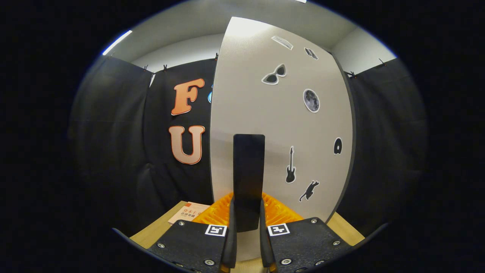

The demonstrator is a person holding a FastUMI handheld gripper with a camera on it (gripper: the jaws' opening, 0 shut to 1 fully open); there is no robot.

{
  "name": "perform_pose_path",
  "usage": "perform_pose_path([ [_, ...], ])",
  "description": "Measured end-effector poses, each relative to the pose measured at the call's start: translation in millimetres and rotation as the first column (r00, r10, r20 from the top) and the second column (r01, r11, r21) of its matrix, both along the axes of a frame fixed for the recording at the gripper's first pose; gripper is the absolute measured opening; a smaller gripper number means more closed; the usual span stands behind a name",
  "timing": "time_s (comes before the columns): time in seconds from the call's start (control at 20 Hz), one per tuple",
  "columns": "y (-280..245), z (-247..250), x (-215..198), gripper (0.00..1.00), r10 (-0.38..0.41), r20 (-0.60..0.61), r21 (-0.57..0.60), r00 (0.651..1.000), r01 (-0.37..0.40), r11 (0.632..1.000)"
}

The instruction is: Open the shoe cabinet door, grab the shoes and put them into the shoe cabinet, then close the shoe cabinet door.

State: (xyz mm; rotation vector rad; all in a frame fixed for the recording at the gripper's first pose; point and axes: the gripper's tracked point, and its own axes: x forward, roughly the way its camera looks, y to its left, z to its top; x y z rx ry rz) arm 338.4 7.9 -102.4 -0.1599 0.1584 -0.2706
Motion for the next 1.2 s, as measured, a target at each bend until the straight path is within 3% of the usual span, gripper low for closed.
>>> perform_pose_path([
  [0.45,-20,8,-43,0.25,0.018,-0.022,-0.023,1.0,-0.019,1.0],
  [1.2,-75,20,-104,0.22,0.139,0.009,0.013,0.99,-0.139,0.99],
])
